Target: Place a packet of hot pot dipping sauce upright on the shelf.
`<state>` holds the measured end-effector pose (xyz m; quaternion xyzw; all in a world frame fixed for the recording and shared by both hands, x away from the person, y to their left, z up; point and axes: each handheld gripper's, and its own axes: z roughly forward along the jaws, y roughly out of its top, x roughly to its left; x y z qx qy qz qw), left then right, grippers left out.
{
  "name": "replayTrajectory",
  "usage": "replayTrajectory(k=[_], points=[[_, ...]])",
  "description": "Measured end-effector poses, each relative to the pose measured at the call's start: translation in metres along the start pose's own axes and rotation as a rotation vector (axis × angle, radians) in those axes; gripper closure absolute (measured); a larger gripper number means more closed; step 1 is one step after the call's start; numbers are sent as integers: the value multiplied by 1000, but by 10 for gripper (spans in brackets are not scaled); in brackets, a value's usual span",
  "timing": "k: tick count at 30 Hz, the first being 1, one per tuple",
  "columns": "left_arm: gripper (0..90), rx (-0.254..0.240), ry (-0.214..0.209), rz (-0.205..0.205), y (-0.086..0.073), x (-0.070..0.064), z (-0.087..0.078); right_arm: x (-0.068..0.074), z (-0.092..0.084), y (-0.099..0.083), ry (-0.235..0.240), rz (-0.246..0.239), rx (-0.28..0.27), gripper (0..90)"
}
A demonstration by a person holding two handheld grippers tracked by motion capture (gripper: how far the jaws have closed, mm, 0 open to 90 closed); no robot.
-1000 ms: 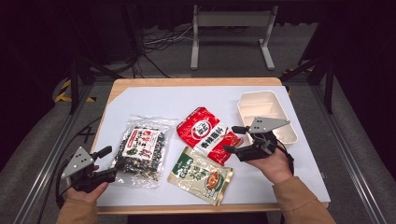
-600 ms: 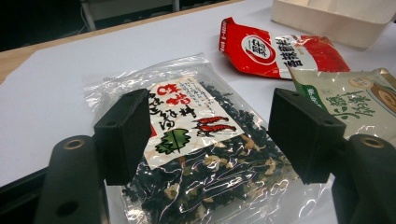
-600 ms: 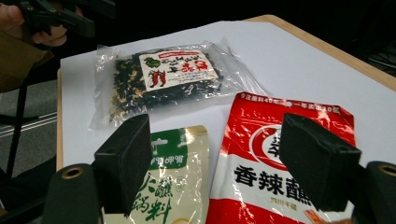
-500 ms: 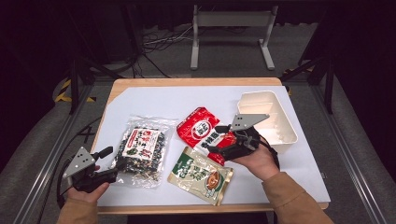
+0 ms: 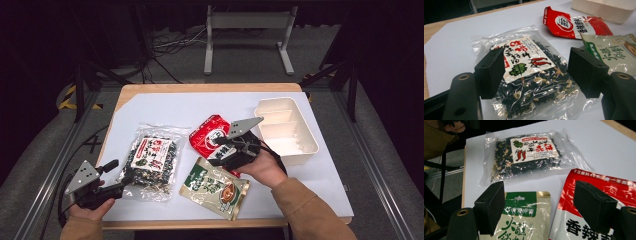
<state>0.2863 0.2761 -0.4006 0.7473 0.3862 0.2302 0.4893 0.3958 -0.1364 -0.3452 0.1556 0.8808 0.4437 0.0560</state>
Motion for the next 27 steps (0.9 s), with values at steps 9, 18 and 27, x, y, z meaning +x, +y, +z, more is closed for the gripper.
replayTrajectory(k=[9, 18, 27], points=[[304, 1, 22, -8, -4, 0, -8, -6, 26, 6, 57, -3, 93, 249], [304, 3, 24, -13, -5, 0, -9, -12, 46, 8, 86, -2, 184, 242], [304, 5, 20, -12, -5, 1, -7, -17, 60, 5, 108, -7, 244, 200]])
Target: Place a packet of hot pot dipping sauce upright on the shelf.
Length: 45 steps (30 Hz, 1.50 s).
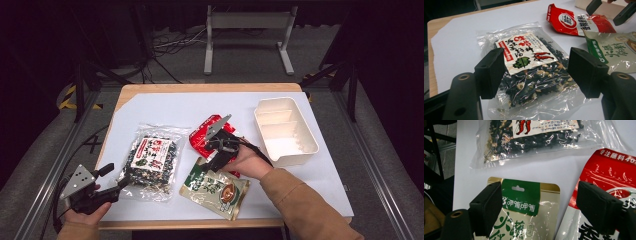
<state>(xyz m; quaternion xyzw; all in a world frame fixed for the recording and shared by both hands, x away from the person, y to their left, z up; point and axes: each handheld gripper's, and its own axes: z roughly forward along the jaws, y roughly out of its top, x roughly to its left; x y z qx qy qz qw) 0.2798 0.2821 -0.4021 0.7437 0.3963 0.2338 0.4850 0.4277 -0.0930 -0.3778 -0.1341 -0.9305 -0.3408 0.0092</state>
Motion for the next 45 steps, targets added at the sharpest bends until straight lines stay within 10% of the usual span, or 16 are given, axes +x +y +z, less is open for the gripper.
replayTrajectory(k=[26, 35, 45], points=[[304, 6, -7, -7, 0, 0, 2, -14, 46, -8, 144, 24, 181, 197], [304, 9, -3, -4, 0, 1, 2, -13, 45, -8, 146, 20, 198, 327], [305, 14, 4, -5, 0, 1, 3, -10, 30, -8, 162, -4, 171, 675]])
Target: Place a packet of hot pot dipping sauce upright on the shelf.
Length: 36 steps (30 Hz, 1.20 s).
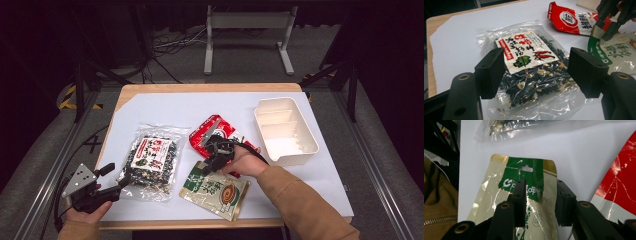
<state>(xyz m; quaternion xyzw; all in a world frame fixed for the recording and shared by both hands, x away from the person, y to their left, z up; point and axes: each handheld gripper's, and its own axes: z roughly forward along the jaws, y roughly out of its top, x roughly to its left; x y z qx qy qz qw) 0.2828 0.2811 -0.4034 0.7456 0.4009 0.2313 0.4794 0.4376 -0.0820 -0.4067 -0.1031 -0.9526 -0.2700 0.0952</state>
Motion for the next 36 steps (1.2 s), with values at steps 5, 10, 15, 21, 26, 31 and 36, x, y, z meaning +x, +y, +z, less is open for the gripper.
replayTrajectory(k=[5, 10, 15, 21, 26, 31, 36], points=[[305, 0, 0, 1, 0, -1, 0, 9, 0, 0, -9, -37, 32, 712], [305, 1, -2, 1, 0, -1, 1, 15, 0, 0, -20, -66, 48, 702], [305, 3, -2, 4, 1, -1, 1, 23, 5, 1, -47, -98, 95, 708], [305, 4, -2, 6, 1, -1, 1, 28, 13, 1, -85, -127, 148, 731], [305, 4, -1, 4, 1, 0, 1, 29, 15, -1, -118, -132, 161, 819], [305, 4, 0, 0, 1, -1, 1, 28, 14, -1, -125, -135, 156, 885], [305, 2, 1, -3, 1, -1, 2, 29, 11, -1, -133, -140, 146, 890]])
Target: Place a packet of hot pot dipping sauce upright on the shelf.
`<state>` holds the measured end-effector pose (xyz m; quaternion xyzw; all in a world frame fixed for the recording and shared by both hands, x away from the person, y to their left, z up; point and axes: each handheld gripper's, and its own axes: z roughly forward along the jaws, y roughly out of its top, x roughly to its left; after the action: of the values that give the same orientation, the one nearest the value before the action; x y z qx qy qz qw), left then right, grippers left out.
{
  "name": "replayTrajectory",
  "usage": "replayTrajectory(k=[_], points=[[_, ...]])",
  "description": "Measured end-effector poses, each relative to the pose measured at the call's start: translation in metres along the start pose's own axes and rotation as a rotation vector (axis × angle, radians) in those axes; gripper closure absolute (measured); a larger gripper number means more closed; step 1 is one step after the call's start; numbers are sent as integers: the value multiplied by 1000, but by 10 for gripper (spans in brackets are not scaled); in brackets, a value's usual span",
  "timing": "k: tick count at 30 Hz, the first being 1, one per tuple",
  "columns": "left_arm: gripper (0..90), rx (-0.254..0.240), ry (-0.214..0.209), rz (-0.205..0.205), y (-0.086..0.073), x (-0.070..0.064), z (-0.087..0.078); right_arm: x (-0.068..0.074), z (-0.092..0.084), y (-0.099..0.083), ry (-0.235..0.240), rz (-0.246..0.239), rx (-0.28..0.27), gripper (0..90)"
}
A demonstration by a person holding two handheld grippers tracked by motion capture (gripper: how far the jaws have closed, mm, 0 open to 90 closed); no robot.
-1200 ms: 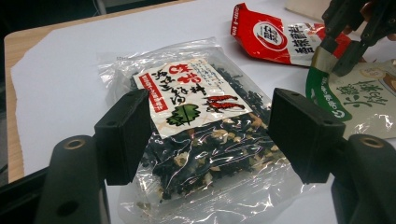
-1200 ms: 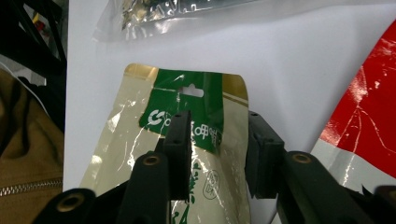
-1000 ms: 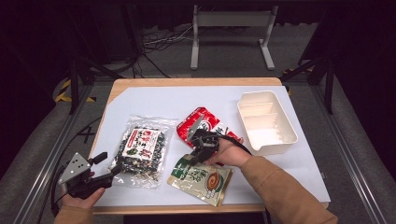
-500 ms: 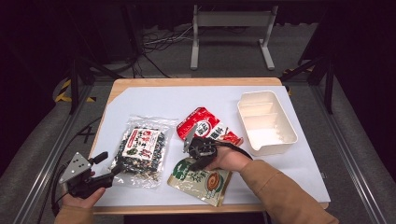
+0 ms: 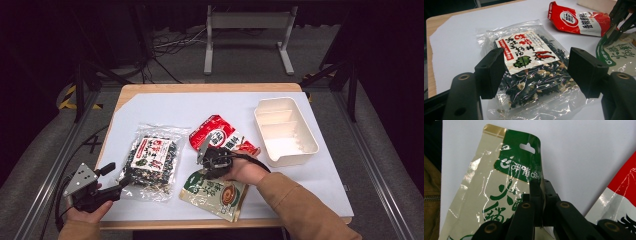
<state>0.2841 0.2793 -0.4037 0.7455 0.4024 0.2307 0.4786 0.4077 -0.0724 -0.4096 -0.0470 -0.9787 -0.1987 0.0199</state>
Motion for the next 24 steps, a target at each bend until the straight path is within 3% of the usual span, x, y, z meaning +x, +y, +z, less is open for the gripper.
replayTrajectory(k=[10, 24], points=[[306, 5, 0, 3, 1, 0, 2, 5, -27, -1, -9, 12, -43, 895], [306, 7, -12, 6, 3, 0, 6, 25, -80, -3, -36, -27, -124, 897]])
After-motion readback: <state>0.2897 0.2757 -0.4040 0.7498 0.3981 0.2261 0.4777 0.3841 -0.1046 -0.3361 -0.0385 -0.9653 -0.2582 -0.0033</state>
